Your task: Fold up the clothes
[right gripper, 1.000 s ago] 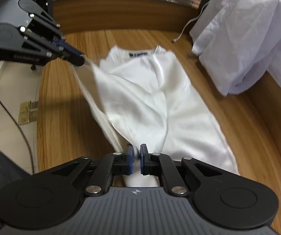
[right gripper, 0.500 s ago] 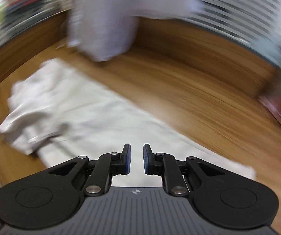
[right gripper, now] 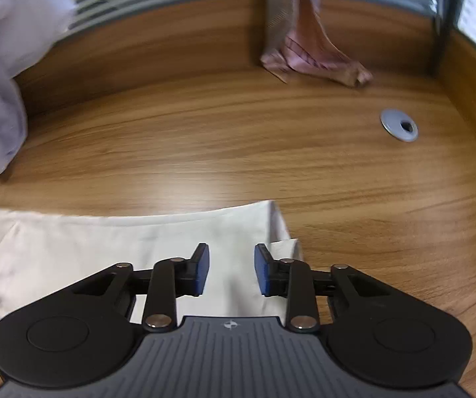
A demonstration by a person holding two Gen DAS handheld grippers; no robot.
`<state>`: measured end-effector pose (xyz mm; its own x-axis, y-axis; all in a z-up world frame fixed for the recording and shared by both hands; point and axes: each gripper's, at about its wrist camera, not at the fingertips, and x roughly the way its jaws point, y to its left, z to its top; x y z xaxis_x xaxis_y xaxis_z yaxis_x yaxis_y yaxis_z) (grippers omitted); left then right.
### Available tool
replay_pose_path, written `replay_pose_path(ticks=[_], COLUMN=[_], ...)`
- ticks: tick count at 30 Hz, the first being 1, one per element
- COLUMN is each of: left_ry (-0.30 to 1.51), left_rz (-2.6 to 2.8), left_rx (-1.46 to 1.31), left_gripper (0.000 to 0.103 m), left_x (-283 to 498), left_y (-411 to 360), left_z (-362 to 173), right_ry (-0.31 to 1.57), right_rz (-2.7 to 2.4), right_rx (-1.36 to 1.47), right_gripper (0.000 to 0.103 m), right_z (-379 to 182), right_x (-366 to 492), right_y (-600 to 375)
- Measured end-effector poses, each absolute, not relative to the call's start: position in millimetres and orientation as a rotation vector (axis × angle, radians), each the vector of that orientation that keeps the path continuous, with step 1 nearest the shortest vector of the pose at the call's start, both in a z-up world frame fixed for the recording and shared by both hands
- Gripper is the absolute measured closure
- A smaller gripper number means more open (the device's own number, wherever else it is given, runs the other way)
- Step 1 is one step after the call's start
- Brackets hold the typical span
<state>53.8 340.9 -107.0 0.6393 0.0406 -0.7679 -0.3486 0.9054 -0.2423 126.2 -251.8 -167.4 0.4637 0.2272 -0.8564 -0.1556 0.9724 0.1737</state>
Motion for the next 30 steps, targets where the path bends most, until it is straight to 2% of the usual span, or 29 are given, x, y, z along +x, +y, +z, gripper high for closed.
replay_pose_path(ticks=[3,7,9,11,14,19,21,22,24,25,30], left_ry=[0.896,0.96,0.982,0.995,0.998,1.018,1.008,1.002,0.992,0.975,0.9], left_rz=[0.199,0.137,0.126,0.123,0.125,0.095,0.075,0.076,0.094,0.095,0.106], left_rx=[-0.385,-0.303,-0.279,-0.281,-0.289,-0.332,-0.327,-0.322,-0.326,-0.33,-0.324], left_gripper=[0.059,0.059,0.059,0.059,0.059,0.061,0.075,0.086,0.091,0.098,0.099], left_x=[72.7,89.7,93.8,95.9,97.6,99.7,100.1,100.8,102.3,102.0,105.8], left_y=[340.7,335.8,335.2,337.6,342.7,347.8,345.1,343.3,341.6,341.2,338.6], left_z=[-118.7,-134.4,-140.1,-144.1,-147.4,-152.0,-150.4,-149.1,-145.7,-142.6,-126.0], right_ry=[1.101,1.146,1.154,1.16,1.165,1.16,1.156,1.154,1.147,1.141,1.105], right_rz=[0.209,0.22,0.225,0.228,0.226,0.211,0.207,0.206,0.205,0.204,0.199], right_rx=[0.079,0.112,0.106,0.084,0.065,0.055,0.054,0.054,0.052,0.049,0.032], right_gripper=[0.057,0.058,0.065,0.089,0.096,0.102,0.102,0.102,0.102,0.102,0.102], right_z=[-182.6,-195.9,-197.4,-198.9,-198.8,-196.5,-195.5,-195.0,-193.5,-192.3,-184.9], right_x=[141.0,154.0,155.7,157.0,157.3,155.4,155.4,155.5,155.5,155.6,156.0], right_y=[-253.1,-249.7,-246.5,-242.3,-238.8,-238.2,-238.5,-238.7,-238.8,-238.9,-240.7])
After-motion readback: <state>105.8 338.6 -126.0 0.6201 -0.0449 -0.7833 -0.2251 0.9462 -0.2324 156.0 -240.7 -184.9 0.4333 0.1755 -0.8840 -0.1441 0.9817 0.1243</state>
